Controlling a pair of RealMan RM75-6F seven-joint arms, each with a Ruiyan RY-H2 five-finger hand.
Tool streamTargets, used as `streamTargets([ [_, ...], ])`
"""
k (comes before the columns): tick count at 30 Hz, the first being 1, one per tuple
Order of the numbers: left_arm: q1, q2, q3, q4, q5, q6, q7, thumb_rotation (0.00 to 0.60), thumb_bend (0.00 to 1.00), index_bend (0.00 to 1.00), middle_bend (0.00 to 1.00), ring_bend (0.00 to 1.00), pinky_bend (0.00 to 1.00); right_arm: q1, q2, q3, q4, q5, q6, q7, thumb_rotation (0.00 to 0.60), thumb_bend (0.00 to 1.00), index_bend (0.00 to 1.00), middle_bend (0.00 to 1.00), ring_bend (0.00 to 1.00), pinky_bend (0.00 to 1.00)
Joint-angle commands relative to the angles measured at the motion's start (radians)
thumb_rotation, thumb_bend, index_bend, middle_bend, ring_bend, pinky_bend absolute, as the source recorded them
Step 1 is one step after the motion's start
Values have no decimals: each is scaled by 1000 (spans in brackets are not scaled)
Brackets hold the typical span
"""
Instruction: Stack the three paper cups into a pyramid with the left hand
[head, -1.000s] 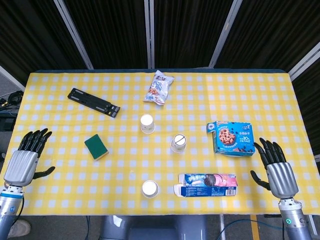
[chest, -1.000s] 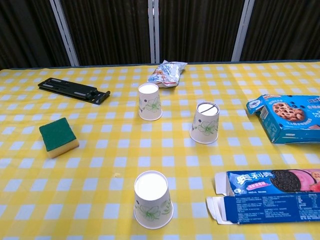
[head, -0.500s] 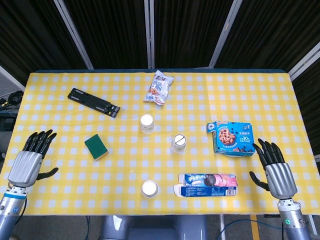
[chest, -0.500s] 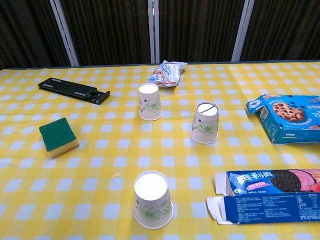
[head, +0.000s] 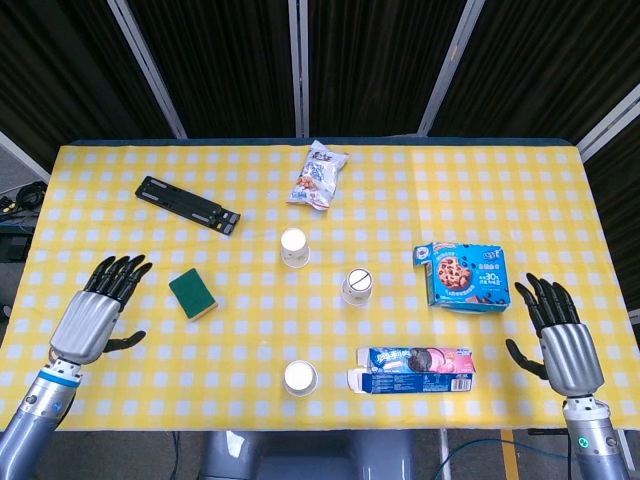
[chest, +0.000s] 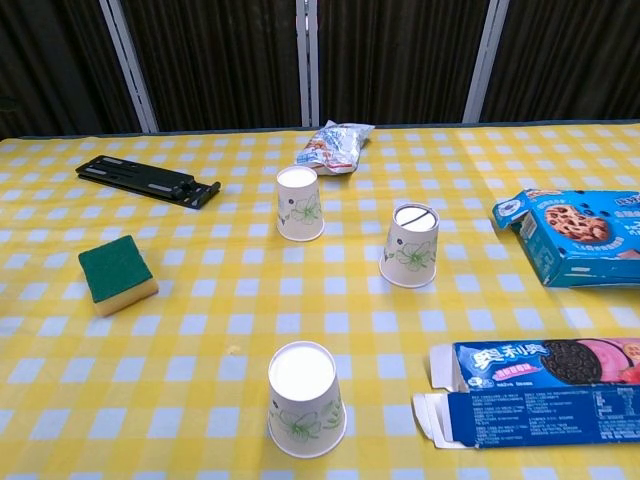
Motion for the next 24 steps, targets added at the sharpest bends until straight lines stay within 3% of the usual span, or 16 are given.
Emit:
streamTargets([
  [1, -43, 3, -6, -43, 26, -47, 46, 600, 54, 81, 0, 0, 0, 0, 0, 1, 0, 1, -1, 1, 600, 199, 7, 0, 0, 0],
  [7, -112, -3, -2, -114, 46, -144, 134, 600, 56, 237, 0, 0, 0, -2, 5, 5, -1, 5, 3, 11, 600, 199, 7, 0, 0, 0],
  [19, -225, -32, -8, -183, -24, -341, 248, 600, 57, 211, 0, 0, 0, -3, 9, 11, 1, 11, 6, 24, 600, 198, 8, 0, 0, 0],
  [24, -256, -56, -10, -207, -46, -378, 288, 600, 57, 195, 0, 0, 0, -4, 10, 16, 4, 18, 7, 27, 600, 197, 8, 0, 0, 0],
])
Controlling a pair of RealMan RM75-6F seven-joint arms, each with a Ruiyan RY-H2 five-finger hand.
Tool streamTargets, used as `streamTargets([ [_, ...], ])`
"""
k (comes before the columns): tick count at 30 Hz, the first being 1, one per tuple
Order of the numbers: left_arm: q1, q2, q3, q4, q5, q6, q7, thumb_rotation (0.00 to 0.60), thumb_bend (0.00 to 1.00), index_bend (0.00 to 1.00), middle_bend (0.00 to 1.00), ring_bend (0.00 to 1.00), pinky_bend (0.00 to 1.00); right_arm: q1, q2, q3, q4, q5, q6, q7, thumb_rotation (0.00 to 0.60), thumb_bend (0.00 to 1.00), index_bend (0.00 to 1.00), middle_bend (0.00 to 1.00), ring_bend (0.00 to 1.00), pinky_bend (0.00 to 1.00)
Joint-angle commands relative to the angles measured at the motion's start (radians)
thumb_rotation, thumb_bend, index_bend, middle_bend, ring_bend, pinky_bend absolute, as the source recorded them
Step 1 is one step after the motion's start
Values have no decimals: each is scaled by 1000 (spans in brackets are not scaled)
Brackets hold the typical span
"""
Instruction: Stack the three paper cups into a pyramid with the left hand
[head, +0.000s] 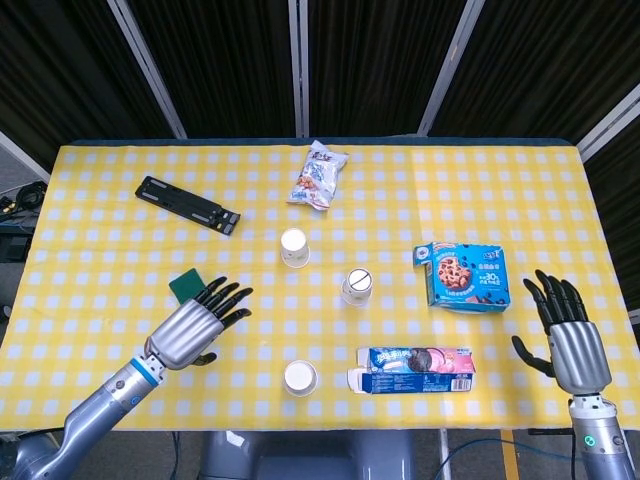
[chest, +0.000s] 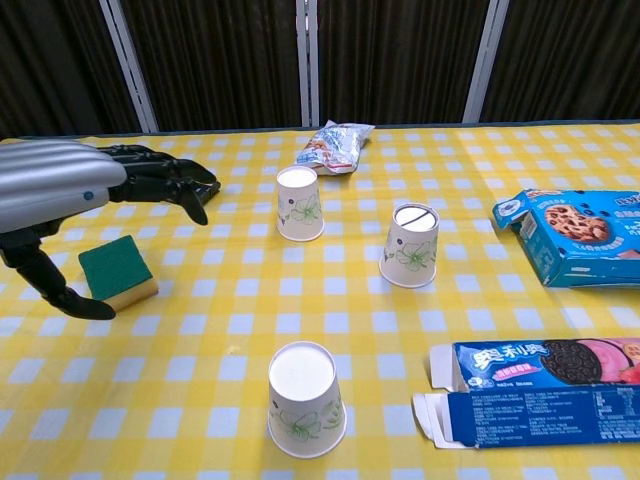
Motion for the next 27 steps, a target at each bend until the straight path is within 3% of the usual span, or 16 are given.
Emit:
streamTargets([
  [1, -23, -23, 0, -19, -13, -25, 24, 600, 57, 194, 0, 0, 0, 0, 0, 2, 2, 3, -1, 0, 600, 198, 8, 0, 0, 0],
  [10, -74, -102, 0, -41, -82, -82, 106, 600, 61, 209, 0, 0, 0, -5, 6, 10, -2, 6, 15, 0, 600, 198, 16, 0, 0, 0],
  [16, -109, -137, 2, -42, -168, -125, 218, 600, 64, 131, 0, 0, 0, -9, 14, 13, -8, 9, 21, 13, 600, 199, 16, 0, 0, 0],
  [27, -170, -217, -14, -42, -282, -143, 282, 600, 72, 161, 0, 0, 0, -11, 21, 14, -14, 7, 24, 27, 600, 198, 16, 0, 0, 0],
])
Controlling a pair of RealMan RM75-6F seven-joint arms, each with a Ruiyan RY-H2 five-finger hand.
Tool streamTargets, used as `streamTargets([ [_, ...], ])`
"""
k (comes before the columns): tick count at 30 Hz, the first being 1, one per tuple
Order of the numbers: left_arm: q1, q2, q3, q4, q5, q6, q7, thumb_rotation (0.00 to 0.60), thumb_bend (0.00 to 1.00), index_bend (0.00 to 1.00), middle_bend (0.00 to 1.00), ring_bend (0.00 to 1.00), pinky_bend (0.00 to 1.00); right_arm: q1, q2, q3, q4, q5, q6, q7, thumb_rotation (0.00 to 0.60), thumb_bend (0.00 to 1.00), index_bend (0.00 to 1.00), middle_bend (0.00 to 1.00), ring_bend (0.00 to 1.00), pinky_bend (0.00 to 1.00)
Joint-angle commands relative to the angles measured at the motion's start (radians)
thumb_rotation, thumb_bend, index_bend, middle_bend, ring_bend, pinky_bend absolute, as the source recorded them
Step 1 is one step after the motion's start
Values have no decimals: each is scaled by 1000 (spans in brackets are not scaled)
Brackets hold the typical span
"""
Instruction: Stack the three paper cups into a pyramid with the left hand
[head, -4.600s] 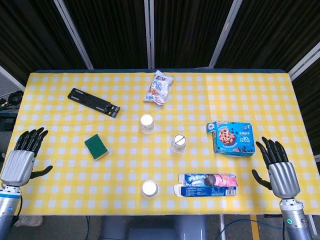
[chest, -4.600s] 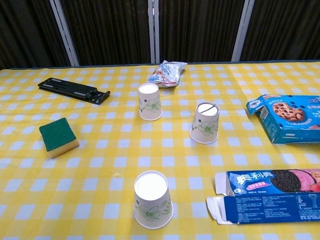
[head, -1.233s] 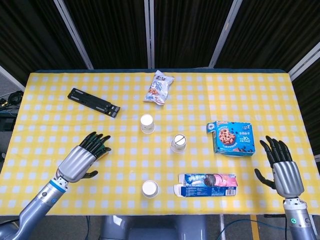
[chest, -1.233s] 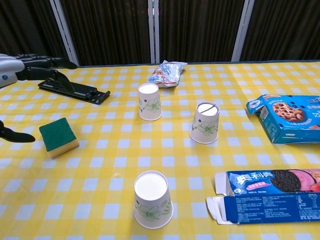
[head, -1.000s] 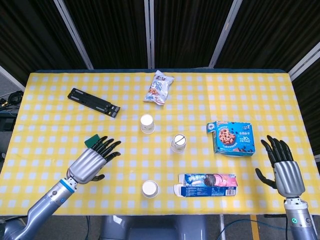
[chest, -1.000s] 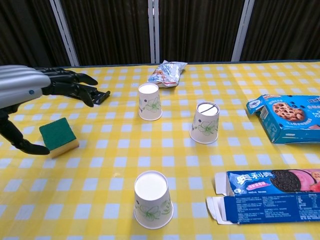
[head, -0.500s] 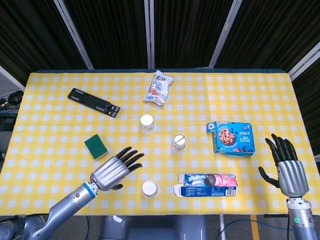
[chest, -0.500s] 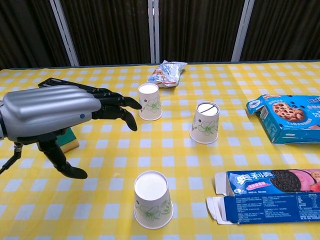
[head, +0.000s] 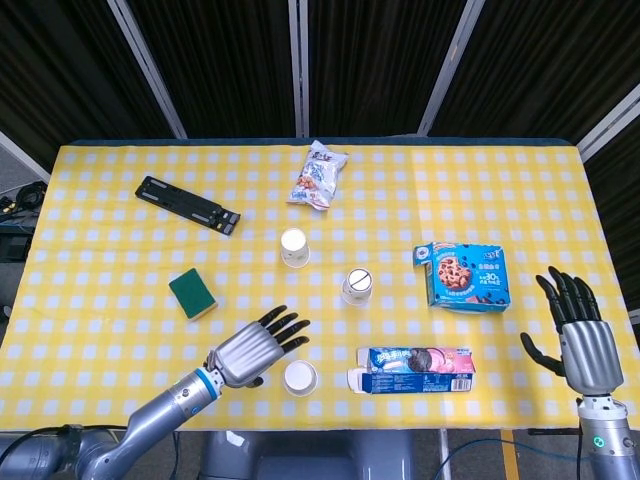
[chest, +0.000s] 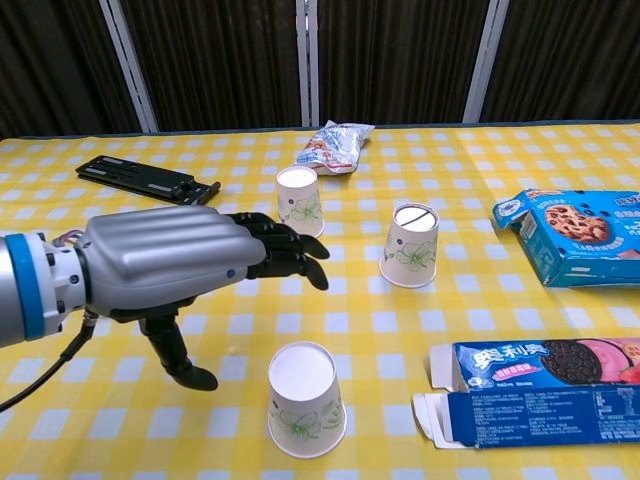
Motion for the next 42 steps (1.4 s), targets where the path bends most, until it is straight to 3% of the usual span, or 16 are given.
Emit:
streamTargets([
  [1, -20, -22, -4, 2, -25, -2, 9, 600, 83, 167, 0, 0, 0, 0, 2, 0, 0, 0, 0, 4, 600, 198, 16, 0, 0, 0],
  [11, -70, -75, 14, 25, -100, -1, 61, 600, 199, 229, 0, 0, 0, -2, 8, 2, -3, 1, 1, 18, 600, 198, 16, 0, 0, 0],
  [18, -92, -104, 26, 32, -127, 16, 72, 600, 243, 465, 0, 0, 0, -3, 12, 5, -3, 3, 4, 30, 600, 198, 16, 0, 0, 0],
  [23, -91, -96, 29, 32, -116, 44, 48, 600, 244, 539, 0, 0, 0, -3, 12, 5, -1, 5, 0, 35, 600, 199, 16, 0, 0, 0],
  [27, -93, -78, 22, 40, -99, 57, 16, 600, 243, 530, 0, 0, 0, 1, 9, 5, 4, 14, -14, 32, 600, 198, 16, 0, 0, 0],
  [35, -138, -24, -57, 75, -134, 38, -73, 600, 243, 524, 0, 0, 0, 11, 0, 24, 33, 62, -53, 42, 600, 199, 16, 0, 0, 0],
  [42, -213, -33, -132, 160, -211, -11, -117, 600, 242, 525, 0, 0, 0, 14, -1, 37, 48, 91, -69, 54, 600, 198, 16, 0, 0, 0],
])
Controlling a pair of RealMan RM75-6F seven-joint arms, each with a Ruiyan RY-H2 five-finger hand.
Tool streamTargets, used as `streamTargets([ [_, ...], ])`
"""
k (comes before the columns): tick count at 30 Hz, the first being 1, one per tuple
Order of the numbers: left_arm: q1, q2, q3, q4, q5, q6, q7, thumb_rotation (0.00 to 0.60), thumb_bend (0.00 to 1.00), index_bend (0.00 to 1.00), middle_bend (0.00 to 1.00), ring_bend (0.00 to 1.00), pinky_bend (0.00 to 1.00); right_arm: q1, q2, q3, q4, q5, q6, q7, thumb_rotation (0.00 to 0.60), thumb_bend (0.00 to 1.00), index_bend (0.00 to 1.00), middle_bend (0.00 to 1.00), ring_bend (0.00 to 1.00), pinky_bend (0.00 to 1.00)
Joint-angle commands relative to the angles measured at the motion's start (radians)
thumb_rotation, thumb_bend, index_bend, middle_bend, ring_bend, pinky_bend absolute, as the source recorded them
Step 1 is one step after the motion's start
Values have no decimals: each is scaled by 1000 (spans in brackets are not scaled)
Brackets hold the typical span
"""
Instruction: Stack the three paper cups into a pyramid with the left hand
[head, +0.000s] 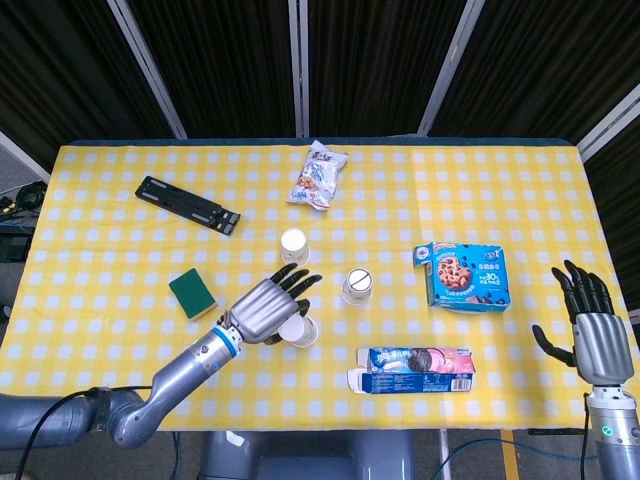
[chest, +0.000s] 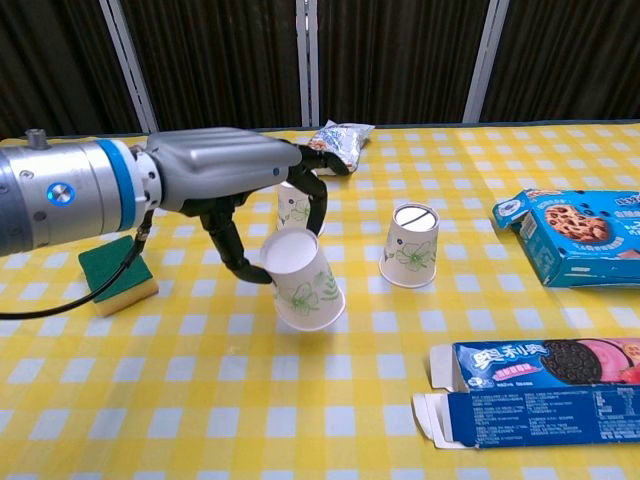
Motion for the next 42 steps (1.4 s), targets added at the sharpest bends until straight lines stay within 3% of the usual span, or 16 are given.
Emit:
streamTargets([
  [1, -40, -13, -33, 46, -44, -33, -24, 600, 242, 525, 0, 0, 0, 2, -1, 4, 6, 9, -7, 3, 600, 199, 16, 0, 0, 0],
  [5, -114, -70, -69, 143, -117, -79, -26, 600, 241, 524, 0, 0, 0, 7, -6, 15, 24, 36, -30, 12, 600, 198, 16, 0, 0, 0],
  [15, -236, -190, -97, 353, -232, -134, -58, 600, 241, 522, 0, 0, 0, 11, -8, 28, 50, 64, -52, 40, 600, 198, 16, 0, 0, 0],
  [25, -270, -208, -72, 426, -267, -134, -70, 600, 241, 525, 0, 0, 0, 14, -13, 28, 62, 69, -65, 41, 600, 198, 16, 0, 0, 0],
  [35, -277, -246, -61, 494, -224, -128, -140, 600, 240, 509, 0, 0, 0, 15, -17, 30, 62, 66, -60, 32, 600, 198, 16, 0, 0, 0],
  [37, -279, -248, -57, 501, -219, -131, -147, 600, 238, 478, 0, 0, 0, 17, -18, 28, 64, 66, -65, 29, 600, 198, 16, 0, 0, 0],
  [42, -277, -241, -49, 499, -220, -138, -155, 600, 231, 273, 0, 0, 0, 17, -18, 27, 63, 65, -67, 27, 600, 199, 16, 0, 0, 0],
])
